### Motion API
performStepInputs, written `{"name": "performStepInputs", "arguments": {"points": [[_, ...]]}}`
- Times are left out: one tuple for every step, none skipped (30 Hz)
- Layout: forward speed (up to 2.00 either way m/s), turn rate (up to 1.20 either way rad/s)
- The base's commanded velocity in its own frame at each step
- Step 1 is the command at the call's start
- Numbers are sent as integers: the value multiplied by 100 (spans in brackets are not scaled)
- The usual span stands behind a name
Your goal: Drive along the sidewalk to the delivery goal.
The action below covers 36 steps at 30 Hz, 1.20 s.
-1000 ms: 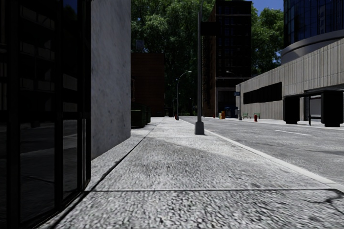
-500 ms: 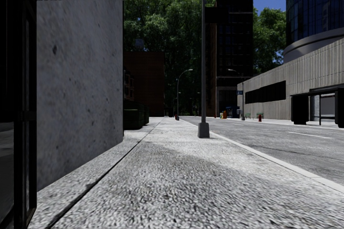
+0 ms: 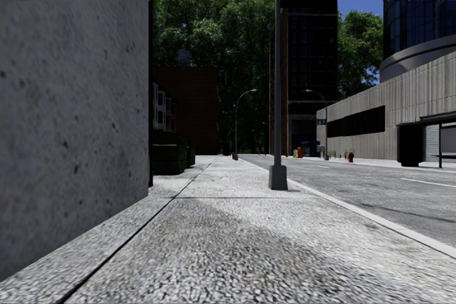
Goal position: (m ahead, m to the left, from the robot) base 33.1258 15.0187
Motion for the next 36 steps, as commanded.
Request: {"name": "performStepInputs", "arguments": {"points": [[200,0],[200,0],[200,0],[200,0],[200,0],[200,0],[200,0],[200,0],[200,0],[200,0],[200,0],[200,0],[200,0],[200,0],[200,0],[200,0],[200,0],[200,0],[200,0],[200,0],[200,0],[200,0],[200,0],[200,0],[200,0],[200,0],[200,0],[200,0],[200,0],[200,0],[200,0],[200,0],[200,0],[200,0],[200,0],[200,0]]}}
